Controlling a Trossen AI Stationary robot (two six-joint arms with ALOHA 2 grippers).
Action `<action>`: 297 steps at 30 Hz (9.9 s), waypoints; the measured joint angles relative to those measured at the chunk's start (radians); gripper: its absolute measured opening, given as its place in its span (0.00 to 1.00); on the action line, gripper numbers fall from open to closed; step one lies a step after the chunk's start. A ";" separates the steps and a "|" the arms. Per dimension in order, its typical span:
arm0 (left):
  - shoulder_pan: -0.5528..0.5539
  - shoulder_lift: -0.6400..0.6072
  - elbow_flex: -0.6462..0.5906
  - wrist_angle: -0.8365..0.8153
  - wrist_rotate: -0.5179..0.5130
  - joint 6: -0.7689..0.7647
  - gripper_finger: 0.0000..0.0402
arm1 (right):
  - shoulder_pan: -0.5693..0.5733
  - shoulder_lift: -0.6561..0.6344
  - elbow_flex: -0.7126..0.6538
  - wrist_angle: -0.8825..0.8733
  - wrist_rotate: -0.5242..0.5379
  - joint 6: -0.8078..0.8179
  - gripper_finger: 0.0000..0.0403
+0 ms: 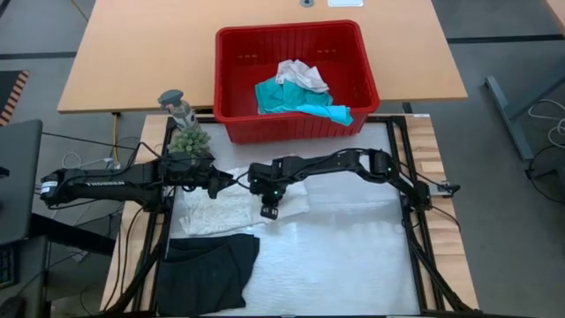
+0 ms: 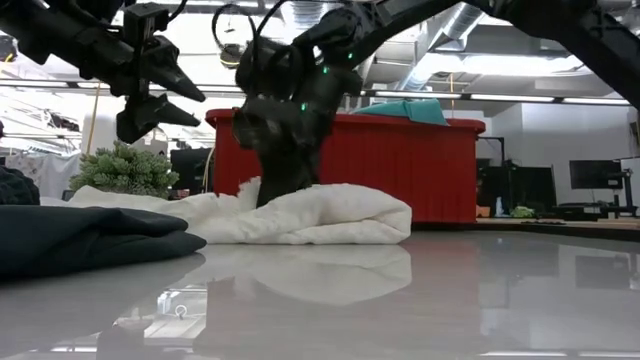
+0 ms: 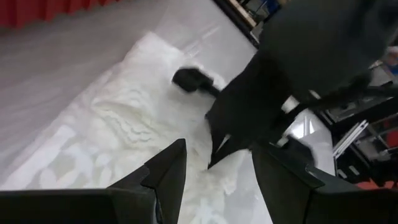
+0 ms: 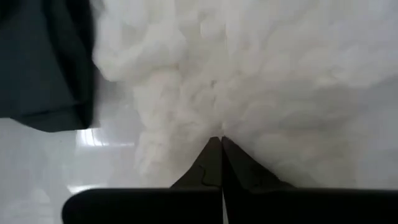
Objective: Fold Laundry from Bin
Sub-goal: Fold the white dress
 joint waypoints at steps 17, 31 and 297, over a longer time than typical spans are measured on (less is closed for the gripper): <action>0.000 0.101 0.000 0.066 0.088 0.060 0.43 | -0.035 -0.280 0.000 -0.563 0.300 0.224 0.21; 0.000 0.512 0.010 0.570 0.237 0.063 0.43 | -0.091 -0.349 -0.101 -0.643 0.369 0.446 0.66; 0.170 0.346 0.746 -0.762 0.022 0.616 0.00 | 0.234 -0.378 -0.374 0.317 0.538 0.263 0.69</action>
